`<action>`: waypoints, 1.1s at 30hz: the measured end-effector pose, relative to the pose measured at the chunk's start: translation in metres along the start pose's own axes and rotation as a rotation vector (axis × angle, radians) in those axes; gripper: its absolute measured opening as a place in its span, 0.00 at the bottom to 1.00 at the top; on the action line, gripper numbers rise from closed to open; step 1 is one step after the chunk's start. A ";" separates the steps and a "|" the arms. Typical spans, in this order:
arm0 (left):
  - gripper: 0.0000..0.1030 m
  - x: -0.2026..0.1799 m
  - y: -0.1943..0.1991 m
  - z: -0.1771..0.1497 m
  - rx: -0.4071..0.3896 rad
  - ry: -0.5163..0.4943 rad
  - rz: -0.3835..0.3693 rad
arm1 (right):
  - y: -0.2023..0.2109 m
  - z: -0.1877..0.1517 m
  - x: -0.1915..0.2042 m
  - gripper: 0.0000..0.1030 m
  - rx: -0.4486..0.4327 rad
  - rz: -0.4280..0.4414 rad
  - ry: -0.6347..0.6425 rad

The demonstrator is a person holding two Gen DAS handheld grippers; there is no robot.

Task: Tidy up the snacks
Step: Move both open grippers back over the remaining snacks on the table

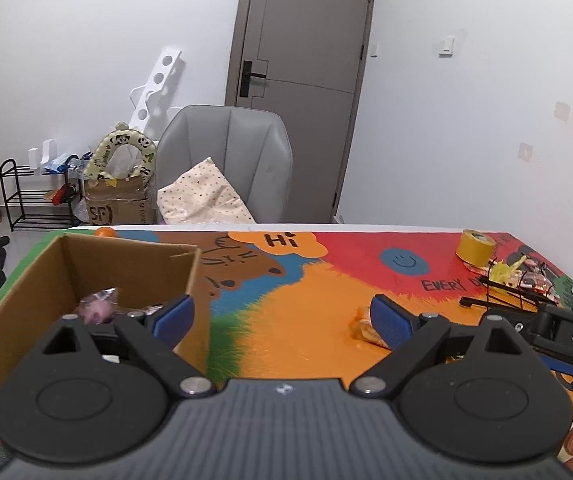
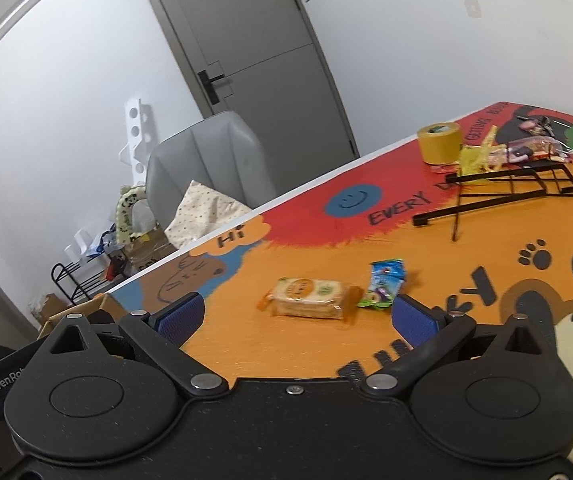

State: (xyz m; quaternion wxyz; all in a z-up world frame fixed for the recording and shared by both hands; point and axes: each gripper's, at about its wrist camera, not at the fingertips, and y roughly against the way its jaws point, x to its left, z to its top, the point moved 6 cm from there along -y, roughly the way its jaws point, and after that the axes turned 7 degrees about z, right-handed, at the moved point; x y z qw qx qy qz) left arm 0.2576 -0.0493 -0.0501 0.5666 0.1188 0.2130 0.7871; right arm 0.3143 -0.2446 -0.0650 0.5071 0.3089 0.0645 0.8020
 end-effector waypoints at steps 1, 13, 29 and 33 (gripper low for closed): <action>0.91 -0.003 -0.002 0.000 0.002 -0.004 0.001 | 0.000 0.000 -0.004 1.00 -0.001 -0.002 -0.006; 0.91 -0.040 -0.025 -0.009 0.040 -0.044 -0.061 | -0.009 0.002 -0.046 1.00 0.028 -0.016 -0.052; 0.91 -0.064 -0.081 -0.019 0.122 -0.068 -0.049 | -0.061 -0.001 -0.073 0.64 0.120 -0.031 -0.071; 0.91 -0.072 -0.095 -0.018 0.134 -0.083 -0.045 | -0.072 0.001 -0.075 0.62 0.130 -0.035 -0.067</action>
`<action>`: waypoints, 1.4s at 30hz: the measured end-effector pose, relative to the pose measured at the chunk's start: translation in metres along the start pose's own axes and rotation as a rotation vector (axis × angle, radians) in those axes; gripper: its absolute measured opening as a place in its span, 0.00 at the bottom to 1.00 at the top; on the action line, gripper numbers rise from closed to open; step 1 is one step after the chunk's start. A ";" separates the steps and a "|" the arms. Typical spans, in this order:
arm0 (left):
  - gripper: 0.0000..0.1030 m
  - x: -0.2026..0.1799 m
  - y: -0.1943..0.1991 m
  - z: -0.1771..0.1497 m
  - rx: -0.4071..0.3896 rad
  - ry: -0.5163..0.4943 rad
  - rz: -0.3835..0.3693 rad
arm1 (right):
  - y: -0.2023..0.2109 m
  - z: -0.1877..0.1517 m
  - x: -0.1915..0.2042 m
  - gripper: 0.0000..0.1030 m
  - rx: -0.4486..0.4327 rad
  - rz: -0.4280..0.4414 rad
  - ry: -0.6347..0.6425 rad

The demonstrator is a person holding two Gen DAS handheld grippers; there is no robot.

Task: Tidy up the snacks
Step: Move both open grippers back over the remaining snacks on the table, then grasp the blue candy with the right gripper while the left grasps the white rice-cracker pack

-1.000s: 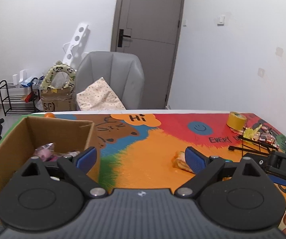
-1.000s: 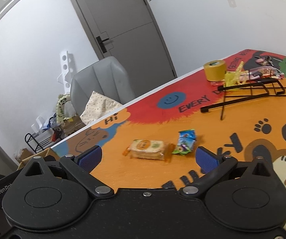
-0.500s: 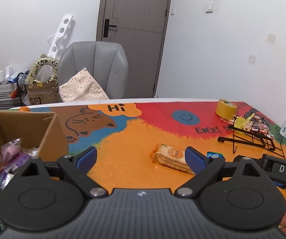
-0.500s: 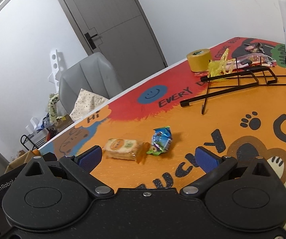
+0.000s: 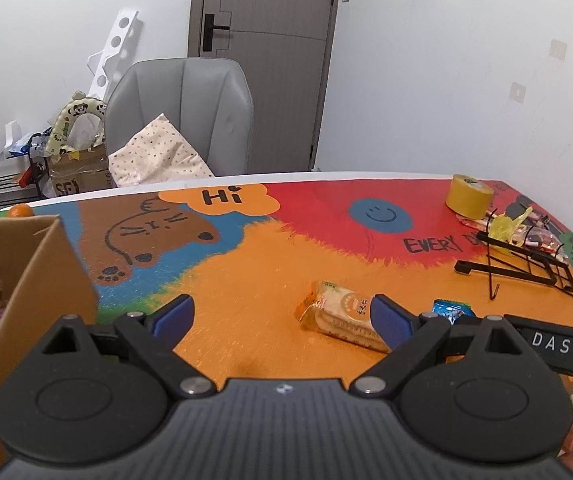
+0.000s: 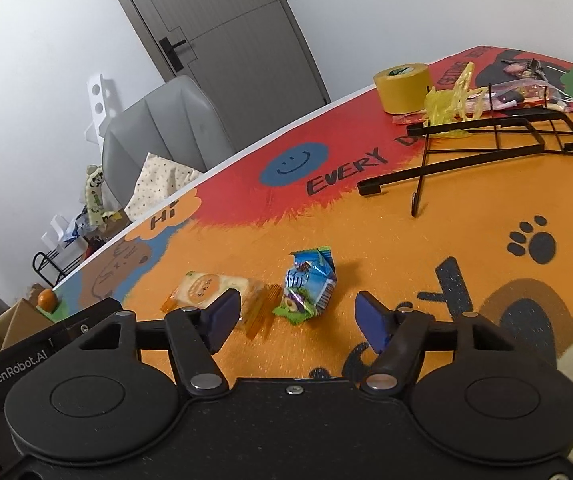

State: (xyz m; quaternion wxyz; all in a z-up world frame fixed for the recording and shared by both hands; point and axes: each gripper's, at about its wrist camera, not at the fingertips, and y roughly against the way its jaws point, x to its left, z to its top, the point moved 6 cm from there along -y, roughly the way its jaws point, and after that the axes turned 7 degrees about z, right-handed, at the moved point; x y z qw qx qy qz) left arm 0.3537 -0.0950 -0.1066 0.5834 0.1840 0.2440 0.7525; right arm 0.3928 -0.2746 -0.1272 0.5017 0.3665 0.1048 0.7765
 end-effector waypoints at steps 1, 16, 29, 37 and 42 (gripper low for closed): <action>0.91 -0.001 -0.002 0.001 0.003 -0.003 0.000 | -0.002 0.001 -0.001 0.60 0.001 -0.002 -0.001; 0.91 -0.022 -0.039 0.010 0.035 -0.033 0.025 | -0.030 0.003 -0.013 0.26 0.018 0.034 -0.003; 0.91 -0.055 -0.067 0.007 0.043 -0.094 0.082 | -0.023 0.007 -0.034 0.23 -0.044 0.056 -0.055; 0.91 -0.083 -0.078 -0.001 0.072 -0.162 0.125 | -0.014 0.010 -0.034 0.15 -0.070 0.061 -0.047; 0.91 -0.082 -0.071 -0.010 0.088 -0.166 0.125 | -0.014 0.011 -0.037 0.29 -0.058 0.054 -0.063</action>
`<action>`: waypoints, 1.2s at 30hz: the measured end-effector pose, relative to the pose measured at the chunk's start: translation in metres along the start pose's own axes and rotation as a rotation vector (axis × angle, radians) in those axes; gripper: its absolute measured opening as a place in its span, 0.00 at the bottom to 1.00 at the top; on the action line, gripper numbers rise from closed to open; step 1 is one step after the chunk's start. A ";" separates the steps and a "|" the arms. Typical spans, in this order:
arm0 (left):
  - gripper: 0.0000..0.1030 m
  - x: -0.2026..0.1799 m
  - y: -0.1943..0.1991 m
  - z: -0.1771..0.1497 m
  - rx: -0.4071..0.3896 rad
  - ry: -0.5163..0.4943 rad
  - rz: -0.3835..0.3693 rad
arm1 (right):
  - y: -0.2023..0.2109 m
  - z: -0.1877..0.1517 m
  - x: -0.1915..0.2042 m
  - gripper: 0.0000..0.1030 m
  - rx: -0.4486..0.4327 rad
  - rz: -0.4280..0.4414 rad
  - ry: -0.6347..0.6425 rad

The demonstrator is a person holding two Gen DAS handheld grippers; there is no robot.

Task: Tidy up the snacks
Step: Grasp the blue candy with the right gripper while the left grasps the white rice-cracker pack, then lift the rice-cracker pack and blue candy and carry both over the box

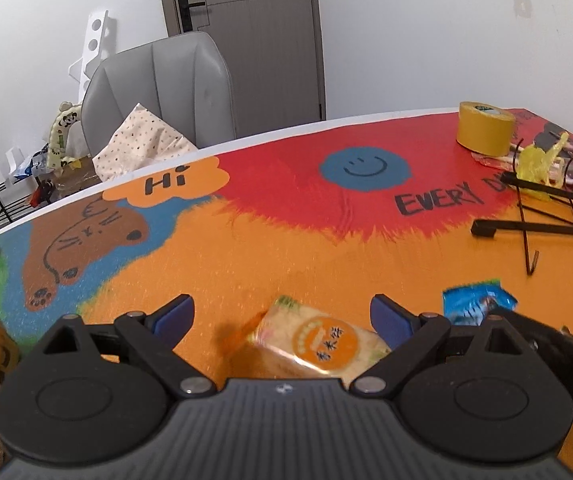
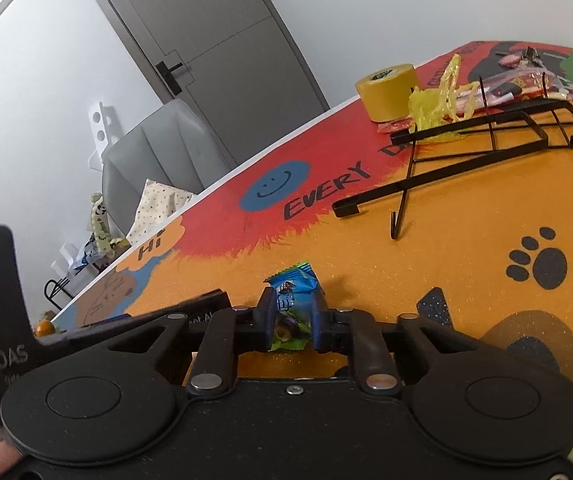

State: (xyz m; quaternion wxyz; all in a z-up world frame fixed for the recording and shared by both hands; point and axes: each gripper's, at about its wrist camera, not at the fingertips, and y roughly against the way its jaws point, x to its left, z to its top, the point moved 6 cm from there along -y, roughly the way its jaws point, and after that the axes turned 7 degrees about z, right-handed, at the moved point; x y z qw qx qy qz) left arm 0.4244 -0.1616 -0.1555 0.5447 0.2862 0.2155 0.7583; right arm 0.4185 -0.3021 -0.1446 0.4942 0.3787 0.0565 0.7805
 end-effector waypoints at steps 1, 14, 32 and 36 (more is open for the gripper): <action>0.91 0.002 0.002 -0.002 0.003 0.000 0.000 | 0.000 0.000 0.000 0.34 0.003 -0.005 0.001; 0.89 0.029 0.015 -0.024 0.019 0.079 -0.009 | -0.005 -0.006 0.010 0.55 0.015 -0.012 0.051; 0.33 0.027 0.016 -0.029 -0.005 0.111 -0.136 | -0.012 -0.010 0.015 0.69 -0.008 -0.067 0.114; 0.33 0.032 0.018 -0.031 -0.001 0.123 -0.143 | -0.014 -0.012 0.018 0.69 -0.005 -0.067 0.133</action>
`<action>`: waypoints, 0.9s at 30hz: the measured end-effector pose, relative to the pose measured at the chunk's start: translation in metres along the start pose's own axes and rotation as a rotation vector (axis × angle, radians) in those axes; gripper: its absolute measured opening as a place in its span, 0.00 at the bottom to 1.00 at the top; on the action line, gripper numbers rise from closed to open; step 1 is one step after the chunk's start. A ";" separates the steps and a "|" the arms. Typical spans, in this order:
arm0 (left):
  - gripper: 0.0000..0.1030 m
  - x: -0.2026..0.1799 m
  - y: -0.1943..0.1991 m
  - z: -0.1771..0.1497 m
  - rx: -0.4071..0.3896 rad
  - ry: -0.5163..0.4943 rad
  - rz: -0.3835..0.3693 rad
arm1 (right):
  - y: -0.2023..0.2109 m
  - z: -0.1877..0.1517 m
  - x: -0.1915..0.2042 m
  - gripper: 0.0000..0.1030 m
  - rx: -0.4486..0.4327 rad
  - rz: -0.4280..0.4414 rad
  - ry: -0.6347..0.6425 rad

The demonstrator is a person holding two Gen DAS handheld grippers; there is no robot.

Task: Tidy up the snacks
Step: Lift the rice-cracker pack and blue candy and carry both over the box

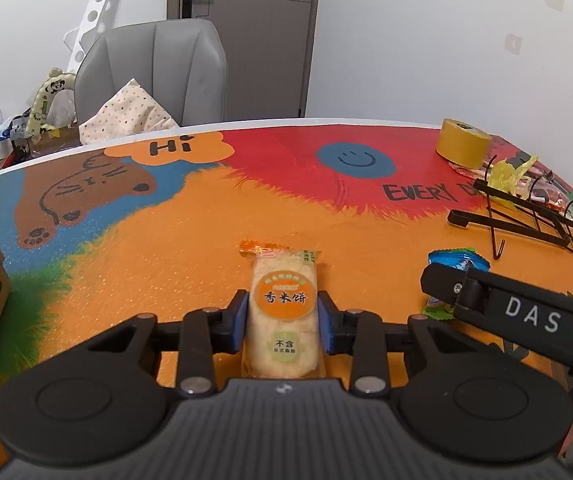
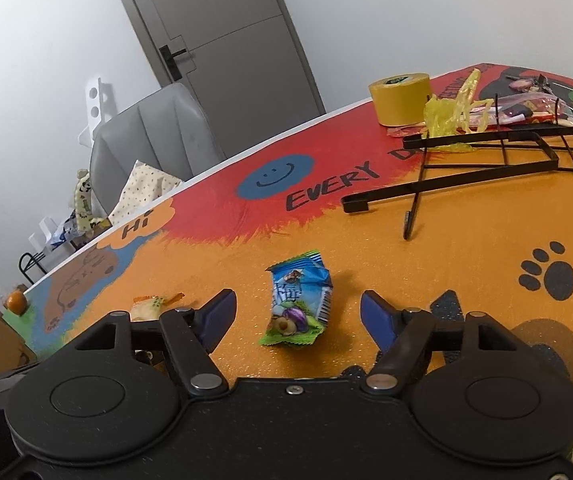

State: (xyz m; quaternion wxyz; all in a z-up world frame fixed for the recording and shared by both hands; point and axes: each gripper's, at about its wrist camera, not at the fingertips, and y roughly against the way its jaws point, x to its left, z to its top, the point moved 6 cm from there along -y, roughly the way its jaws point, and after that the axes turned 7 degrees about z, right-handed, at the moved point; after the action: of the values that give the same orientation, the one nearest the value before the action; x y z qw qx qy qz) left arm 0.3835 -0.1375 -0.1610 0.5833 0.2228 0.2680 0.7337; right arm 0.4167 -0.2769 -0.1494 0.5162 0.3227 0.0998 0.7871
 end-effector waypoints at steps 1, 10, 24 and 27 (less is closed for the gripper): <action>0.33 0.001 0.001 0.000 0.001 0.002 -0.003 | 0.000 0.000 0.000 0.69 -0.002 -0.002 0.001; 0.33 0.015 0.008 -0.002 0.003 0.017 0.005 | -0.005 -0.005 0.009 0.40 -0.007 -0.093 0.117; 0.33 0.046 0.042 0.008 -0.047 0.032 0.032 | 0.012 0.002 0.024 0.27 -0.016 -0.031 0.094; 0.33 0.054 0.053 0.013 -0.069 0.038 0.033 | 0.023 0.006 0.031 0.26 -0.034 -0.001 0.067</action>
State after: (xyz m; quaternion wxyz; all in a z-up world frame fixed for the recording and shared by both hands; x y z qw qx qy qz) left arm 0.3408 -0.0920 -0.1164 0.5732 0.1932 0.2498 0.7561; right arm 0.3951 -0.2607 -0.1205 0.5183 0.2874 0.1039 0.7987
